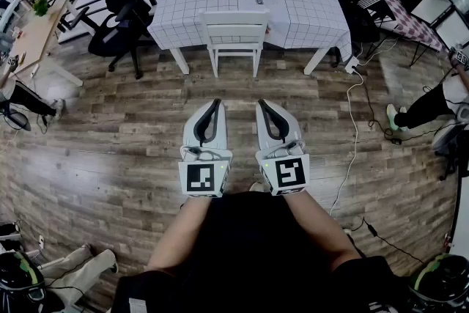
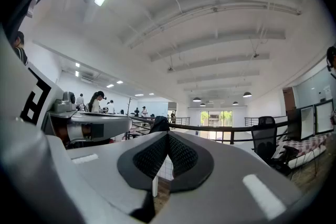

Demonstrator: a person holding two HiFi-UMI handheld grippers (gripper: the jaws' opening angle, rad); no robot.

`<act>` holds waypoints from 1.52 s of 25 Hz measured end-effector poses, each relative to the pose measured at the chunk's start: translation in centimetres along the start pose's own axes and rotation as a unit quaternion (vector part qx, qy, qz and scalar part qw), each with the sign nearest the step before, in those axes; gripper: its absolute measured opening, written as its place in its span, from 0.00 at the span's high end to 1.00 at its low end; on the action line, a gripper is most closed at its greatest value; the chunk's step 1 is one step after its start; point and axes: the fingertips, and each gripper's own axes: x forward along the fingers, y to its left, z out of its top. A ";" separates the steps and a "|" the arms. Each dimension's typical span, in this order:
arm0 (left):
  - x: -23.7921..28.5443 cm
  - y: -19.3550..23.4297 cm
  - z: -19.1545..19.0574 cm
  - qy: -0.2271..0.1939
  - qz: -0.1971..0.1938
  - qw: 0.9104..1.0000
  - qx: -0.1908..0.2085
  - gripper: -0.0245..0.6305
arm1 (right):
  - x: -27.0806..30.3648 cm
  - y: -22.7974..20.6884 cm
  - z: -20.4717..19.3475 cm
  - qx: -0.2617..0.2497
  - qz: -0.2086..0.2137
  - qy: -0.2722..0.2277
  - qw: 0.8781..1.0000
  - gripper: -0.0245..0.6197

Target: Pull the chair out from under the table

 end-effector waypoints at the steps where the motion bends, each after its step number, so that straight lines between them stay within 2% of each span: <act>1: 0.2 -0.2 0.1 -0.001 0.003 1.000 0.001 0.95 | 0.0 -0.3 0.2 -0.003 0.001 -0.006 1.000 0.97; 6: 1.3 -2.0 0.2 -0.003 0.001 1.000 0.002 0.95 | -0.8 -2.6 0.8 0.003 0.002 -0.028 1.000 0.97; 9: 1.9 -2.9 0.5 -0.010 -0.003 1.000 0.000 0.95 | -1.7 -3.7 0.5 -0.024 0.008 -0.029 0.999 0.97; 13: 2.0 -2.8 0.6 -0.017 0.014 1.000 0.017 0.95 | -3.0 -4.3 -0.4 -0.054 0.024 -0.023 0.998 0.97; 18: 1.3 -1.6 -1.3 0.012 0.040 0.999 0.029 0.95 | -4.0 -5.5 -2.5 -0.023 0.022 -0.013 0.999 0.97; 24: 4.2 -0.1 -3.0 0.027 0.043 0.998 0.044 0.95 | -0.8 -7.7 -3.6 -0.015 0.014 -0.016 1.000 0.97; 27: 2.5 -2.4 -5.4 0.033 0.033 0.998 0.035 0.95 | -3.2 -7.6 -5.7 -0.006 0.005 -0.011 1.000 0.97; 30: -0.3 -5.0 -7.8 -0.001 0.025 0.999 0.034 0.95 | -6.6 -7.0 -8.7 -0.033 0.000 -0.019 0.999 0.97; 32: 2.9 -3.9 -8.9 -0.025 0.010 0.999 0.036 0.95 | -4.3 -8.0 -9.4 -0.041 -0.010 -0.028 0.999 0.97; 35: 11.5 0.7 -9.1 -0.008 -0.014 0.999 0.031 0.95 | 4.0 -10.3 -8.2 -0.035 -0.019 -0.012 0.999 0.97; 38: 18.2 3.5 -10.2 0.005 -0.012 1.000 0.024 0.95 | 11.7 -12.9 -7.7 -0.039 -0.018 -0.003 0.999 0.97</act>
